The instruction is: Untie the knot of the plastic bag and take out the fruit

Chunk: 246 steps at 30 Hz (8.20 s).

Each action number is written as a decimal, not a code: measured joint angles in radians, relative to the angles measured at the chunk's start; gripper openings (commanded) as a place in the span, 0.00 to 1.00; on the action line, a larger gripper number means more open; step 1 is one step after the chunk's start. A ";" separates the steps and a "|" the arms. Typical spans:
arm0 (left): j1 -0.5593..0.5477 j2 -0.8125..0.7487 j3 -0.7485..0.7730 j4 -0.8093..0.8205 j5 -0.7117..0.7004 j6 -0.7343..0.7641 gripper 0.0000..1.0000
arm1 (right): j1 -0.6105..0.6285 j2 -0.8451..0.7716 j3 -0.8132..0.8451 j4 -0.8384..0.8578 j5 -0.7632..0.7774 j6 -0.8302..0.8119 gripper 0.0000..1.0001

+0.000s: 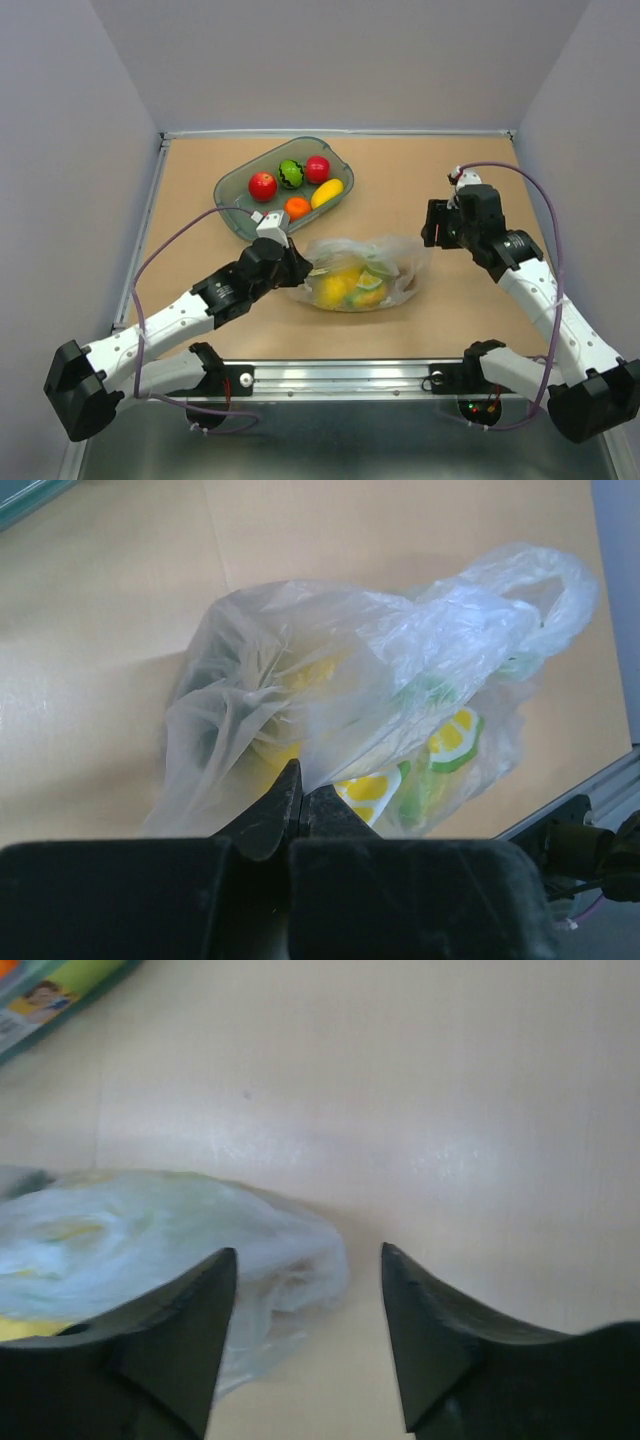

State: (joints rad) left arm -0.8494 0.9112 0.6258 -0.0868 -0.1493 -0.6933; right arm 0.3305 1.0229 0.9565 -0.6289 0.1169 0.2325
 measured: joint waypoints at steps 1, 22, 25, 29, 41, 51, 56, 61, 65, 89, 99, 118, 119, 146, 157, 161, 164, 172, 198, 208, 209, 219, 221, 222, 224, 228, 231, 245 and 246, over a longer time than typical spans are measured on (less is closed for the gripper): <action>0.000 0.029 0.018 -0.004 0.002 0.010 0.00 | -0.005 0.003 0.025 -0.001 -0.042 -0.028 0.76; -0.033 0.231 0.241 -0.031 0.048 0.061 0.00 | 0.278 0.164 0.116 -0.014 -0.330 -0.301 0.76; -0.035 0.231 0.243 -0.039 0.048 0.058 0.00 | 0.299 0.187 0.116 -0.007 -0.290 -0.312 0.76; -0.035 0.231 0.252 -0.048 0.047 0.057 0.00 | 0.320 0.223 0.116 0.013 -0.233 -0.323 0.66; -0.034 0.200 0.259 -0.072 0.027 0.045 0.00 | 0.345 0.224 0.047 0.109 0.027 -0.315 0.01; 0.042 0.112 0.208 -0.099 -0.005 0.002 0.00 | 0.348 0.139 -0.018 0.138 0.261 -0.248 0.01; 0.127 0.048 0.087 -0.113 -0.027 -0.066 0.00 | 0.257 0.051 -0.023 0.138 0.406 -0.151 0.01; 0.136 -0.063 -0.046 -0.093 0.002 -0.159 0.11 | 0.122 -0.056 -0.023 0.140 0.403 -0.066 0.01; 0.136 -0.130 -0.086 -0.073 0.029 -0.164 0.43 | 0.121 -0.082 -0.021 0.143 0.298 -0.061 0.00; -0.367 0.319 0.433 -0.137 -0.005 0.839 0.79 | 0.121 -0.099 0.098 0.071 -0.020 -0.182 0.91; -0.442 0.400 0.444 -0.198 -0.126 1.124 0.79 | 0.121 -0.140 0.098 0.027 -0.020 -0.182 0.92; -0.467 0.461 0.438 -0.090 -0.390 1.145 0.00 | 0.121 -0.133 0.098 0.026 -0.087 -0.138 0.92; -0.467 0.444 0.433 -0.079 -0.396 1.120 0.00 | 0.121 -0.129 0.098 0.026 -0.099 -0.132 0.92; -0.140 -0.042 0.204 -0.029 -0.519 -0.129 0.00 | 0.121 0.059 0.061 0.001 -0.220 0.068 0.23; 0.028 -0.119 0.141 -0.059 -0.505 -0.278 0.00 | 0.091 0.118 0.167 -0.068 0.224 0.011 0.01; 0.036 -0.008 0.207 -0.024 -0.469 -0.265 0.00 | 0.029 0.246 0.428 -0.050 0.349 -0.067 0.01; 0.038 0.055 0.256 0.010 -0.451 -0.242 0.00 | -0.006 0.294 0.565 -0.019 0.394 -0.122 0.12; 0.035 0.096 0.204 0.122 -0.338 -0.218 0.00 | -0.017 0.203 0.444 0.029 0.294 -0.121 0.92; -0.245 0.053 0.118 0.168 -0.534 -0.424 0.00 | 0.264 0.148 0.251 0.017 -0.067 0.196 0.92; -0.258 0.005 0.118 0.127 -0.574 -0.463 0.00 | 0.272 0.189 0.162 0.135 0.101 0.304 0.94; -0.258 0.005 0.117 0.125 -0.575 -0.466 0.00 | 0.272 0.189 0.160 0.148 0.109 0.321 0.96; -0.275 0.001 0.111 0.113 -0.588 -0.467 0.00 | 0.272 0.215 0.154 0.249 0.198 0.404 0.69; -0.282 0.001 0.111 0.111 -0.594 -0.465 0.00 | 0.272 0.227 0.139 0.259 0.213 0.416 0.40; -0.284 0.001 0.111 0.111 -0.594 -0.465 0.00 | 0.272 0.232 0.124 0.267 0.225 0.417 0.31; -0.287 -0.006 0.103 0.108 -0.608 -0.475 0.00 | 0.272 0.234 0.083 0.275 0.246 0.422 0.13; -0.288 -0.061 0.064 0.060 -0.652 -0.537 0.00 | 0.272 0.193 -0.045 0.290 0.287 0.441 0.04; -0.289 -0.079 0.038 -0.023 -0.653 -0.620 0.00 | 0.273 0.098 -0.143 0.293 0.279 0.482 0.02; -0.158 -0.102 -0.070 -0.069 -0.465 -0.617 0.60 | 0.204 -0.082 -0.345 0.269 0.122 0.616 0.00; -0.144 -0.114 -0.051 -0.092 -0.476 -0.542 0.75 | 0.187 -0.080 -0.342 0.243 0.145 0.587 0.00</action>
State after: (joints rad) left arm -0.9932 0.7971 0.5747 -0.1791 -0.6250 -1.2350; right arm 0.5171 0.9424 0.6147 -0.3862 0.2615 0.8192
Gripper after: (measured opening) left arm 0.493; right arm 0.019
